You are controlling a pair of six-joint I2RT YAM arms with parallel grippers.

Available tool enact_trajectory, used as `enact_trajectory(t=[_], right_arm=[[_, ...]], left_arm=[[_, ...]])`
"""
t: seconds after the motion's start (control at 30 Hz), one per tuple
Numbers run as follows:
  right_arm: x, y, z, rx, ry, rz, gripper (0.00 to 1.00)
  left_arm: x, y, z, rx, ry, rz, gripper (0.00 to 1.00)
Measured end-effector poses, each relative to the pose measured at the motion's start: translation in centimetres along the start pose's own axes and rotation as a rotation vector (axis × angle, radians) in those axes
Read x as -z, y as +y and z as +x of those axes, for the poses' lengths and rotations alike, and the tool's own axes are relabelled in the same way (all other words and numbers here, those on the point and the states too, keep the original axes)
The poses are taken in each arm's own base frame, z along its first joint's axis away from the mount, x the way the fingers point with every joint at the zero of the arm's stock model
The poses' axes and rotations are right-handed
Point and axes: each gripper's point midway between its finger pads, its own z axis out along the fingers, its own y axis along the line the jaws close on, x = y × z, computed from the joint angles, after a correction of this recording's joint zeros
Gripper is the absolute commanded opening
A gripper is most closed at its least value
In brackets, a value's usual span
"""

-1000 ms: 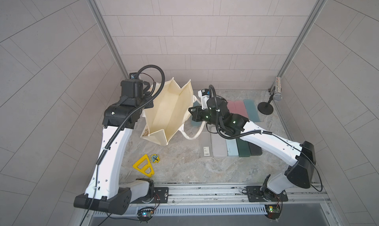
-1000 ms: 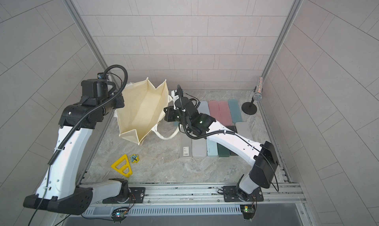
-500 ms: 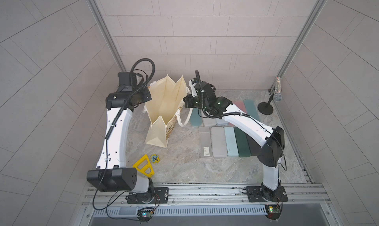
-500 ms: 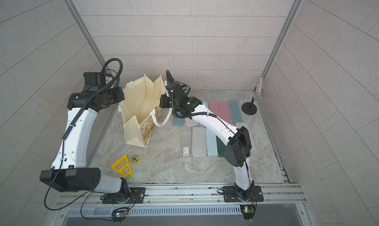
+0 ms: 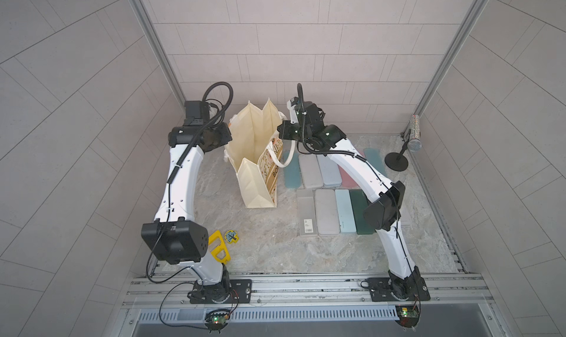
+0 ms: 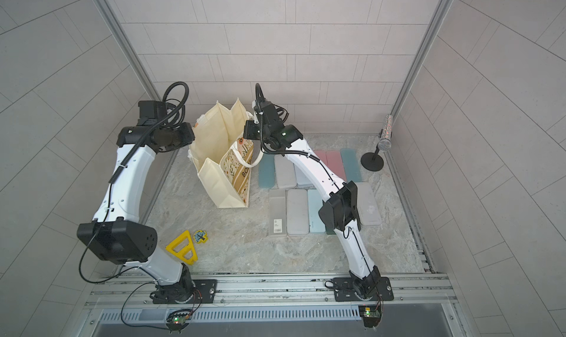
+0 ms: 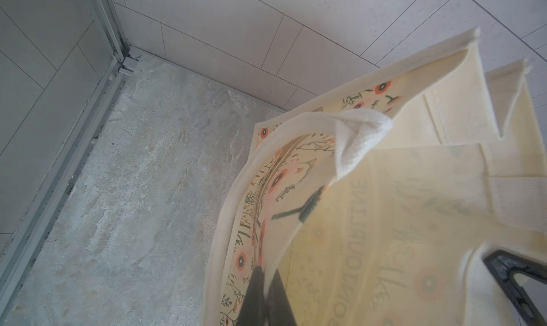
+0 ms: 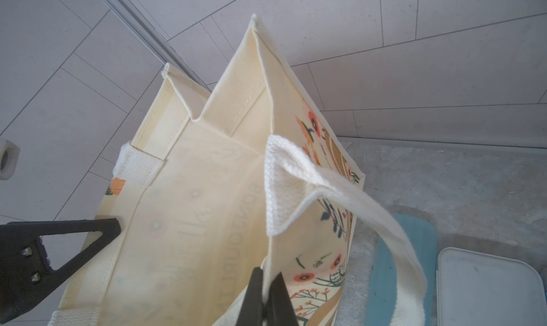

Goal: Take out the pencil case from the canvas bag
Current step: Place the canvas bag at the center of the board.

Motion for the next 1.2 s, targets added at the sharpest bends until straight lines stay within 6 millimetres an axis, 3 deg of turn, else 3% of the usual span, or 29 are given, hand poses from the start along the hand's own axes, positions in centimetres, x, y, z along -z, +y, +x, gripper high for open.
enact_trajectory(t=[0.13,0.23,0.43,0.47,0.5,0.53,0.63,0.7,0.77,0.87,1.0,1.1,1.2], right_arm=[[-2.4,-2.8,0.7,-0.036,0.031,0.024,0.00],[-2.8,-3.7,0.5,-0.055,0.035,0.015,0.15],[-2.4,-2.4,-0.9,-0.071,0.005,-0.050,0.47],[-2.3,-2.2,-1.0,-0.075,0.004,-0.057,0.51],[-2.2,-2.0,-1.1,-0.073,0.002,-0.067,0.58],[-2.2,-1.8,-1.2,-0.071,0.002,-0.077,0.65],[-1.8,-1.6,-1.4,-0.066,0.003,-0.089,0.82],[-1.4,-2.1,-1.4,-0.063,0.010,-0.080,0.87],[-0.2,-3.0,-1.3,-0.057,0.019,-0.056,0.93],[3.3,-4.5,-1.7,-0.038,-0.004,-0.012,0.97],[10.1,-6.7,-2.8,-0.019,-0.137,0.015,0.99],[15.5,-10.6,-2.1,-0.037,-0.272,0.068,1.00],[19.1,-17.6,1.0,-0.108,-0.354,0.197,1.00]], left_arm=[[-1.9,0.0,0.3,0.018,0.034,0.015,0.00],[-2.4,0.0,0.3,0.027,0.039,0.024,0.13],[-2.2,-0.9,-0.4,0.046,0.008,0.069,0.52],[-2.0,-1.0,-0.6,0.042,0.001,0.074,0.79],[-1.8,-1.0,-0.8,0.049,-0.010,0.082,0.92],[-1.5,-1.2,-1.1,0.052,-0.023,0.093,0.99],[-0.1,-1.6,-1.9,0.059,-0.070,0.119,1.00],[1.4,-1.5,-2.7,0.065,-0.126,0.132,1.00],[3.4,-1.0,-3.2,0.077,-0.197,0.141,1.00],[7.1,1.1,-3.2,0.109,-0.331,0.132,1.00],[11.5,4.3,-2.3,0.137,-0.508,0.061,1.00],[12.3,6.0,-0.9,0.141,-0.576,-0.006,1.00],[10.3,8.6,1.3,0.157,-0.591,-0.087,1.00]])
